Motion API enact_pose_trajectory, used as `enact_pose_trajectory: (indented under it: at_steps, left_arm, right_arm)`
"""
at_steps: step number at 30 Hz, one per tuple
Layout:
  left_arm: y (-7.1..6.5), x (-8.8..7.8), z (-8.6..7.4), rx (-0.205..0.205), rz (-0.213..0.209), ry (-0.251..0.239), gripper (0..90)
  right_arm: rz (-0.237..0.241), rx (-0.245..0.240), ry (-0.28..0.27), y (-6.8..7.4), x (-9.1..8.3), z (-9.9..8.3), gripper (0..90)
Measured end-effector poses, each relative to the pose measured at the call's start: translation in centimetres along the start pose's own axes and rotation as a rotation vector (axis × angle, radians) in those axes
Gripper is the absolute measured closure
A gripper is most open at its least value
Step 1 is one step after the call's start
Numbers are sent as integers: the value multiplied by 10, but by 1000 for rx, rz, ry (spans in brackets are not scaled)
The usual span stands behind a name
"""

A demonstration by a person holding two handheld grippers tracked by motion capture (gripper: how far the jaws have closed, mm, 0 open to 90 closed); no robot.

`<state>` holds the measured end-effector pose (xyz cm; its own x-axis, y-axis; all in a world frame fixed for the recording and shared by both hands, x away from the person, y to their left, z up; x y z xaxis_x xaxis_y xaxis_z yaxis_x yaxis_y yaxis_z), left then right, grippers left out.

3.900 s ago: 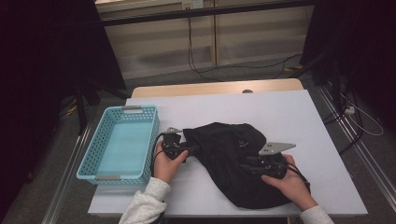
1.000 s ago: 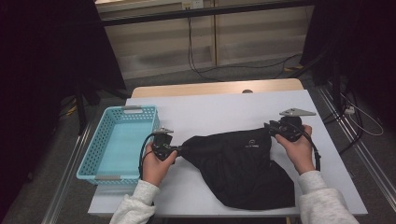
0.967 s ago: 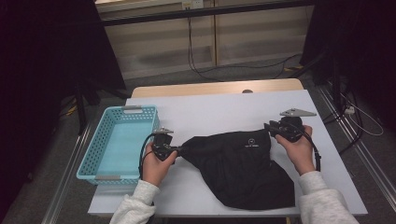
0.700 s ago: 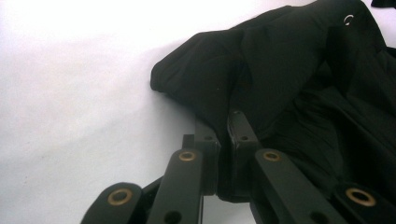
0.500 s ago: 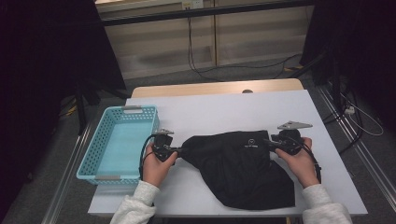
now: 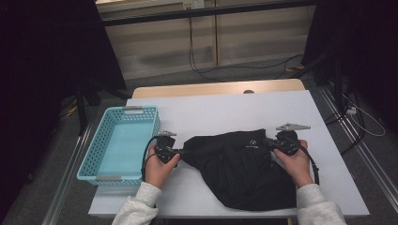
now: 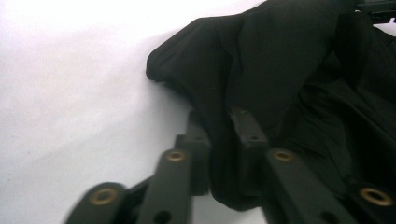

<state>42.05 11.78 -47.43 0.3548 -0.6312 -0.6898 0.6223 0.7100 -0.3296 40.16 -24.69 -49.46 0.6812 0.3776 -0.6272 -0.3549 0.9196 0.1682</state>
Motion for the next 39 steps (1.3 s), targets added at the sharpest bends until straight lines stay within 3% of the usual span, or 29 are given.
enact_pose_trajectory:
  at_steps: [3, 7, 9, 13, 17, 18, 24, 28, 29, 30, 31, 34, 37, 39]
  left_arm:
    - [1, -1, 1, 7, 12, -23, 665]
    - [4, -7, 7, -10, 39, -89, 467]
    - [4, -9, 11, -13, 39, -105, 447]
    - [1, -5, 20, -13, 33, -115, 425]
    - [-3, 8, 35, -22, 34, -114, 423]
    - [-3, 10, 37, -26, 32, -115, 432]
    - [4, 29, 50, -73, 58, -77, 453]
    - [10, 43, 48, -133, 36, -43, 473]
    - [11, 45, 46, -153, 21, -26, 510]
    - [12, 48, 44, -149, 38, -3, 521]
    - [11, 49, 44, -152, 25, -7, 546]
    - [9, 51, 43, -157, 14, 20, 700]
    - [8, 52, 41, -151, -5, 33, 835]
    - [8, 50, 41, -143, -1, 15, 867]
  right_arm:
    - [-4, -2, -18, -3, -7, 0, 868]
    - [-13, 47, -64, -17, -24, 0, 868]
    - [-59, 37, -54, -22, -28, -3, 868]
    - [-106, 25, -24, -26, -30, -9, 867]
    - [-124, 46, -12, -30, -31, -11, 866]
    - [-103, 51, -27, -30, -31, -11, 864]
    - [-87, 32, -24, -26, -30, -14, 859]
    - [-79, 27, -38, -24, -31, -13, 861]
    - [-74, 32, -41, -24, -31, -13, 861]
    - [-72, 33, -45, -24, -31, -12, 861]
    - [-71, 33, -46, -24, -32, -12, 861]
    - [-51, 35, -52, -22, -31, -12, 862]
    - [-43, 35, -59, -21, -31, -11, 864]
    - [-39, 38, -67, -20, -32, -10, 865]
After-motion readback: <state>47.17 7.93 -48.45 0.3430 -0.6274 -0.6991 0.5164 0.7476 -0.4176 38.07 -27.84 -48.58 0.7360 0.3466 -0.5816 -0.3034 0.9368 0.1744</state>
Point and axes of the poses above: each handheld gripper's, and its own axes: x roughly forward along the jaws, z roughly out of its top, y roughly to its left, the point moved 4 cm from there along x, roughly forward along the jaws
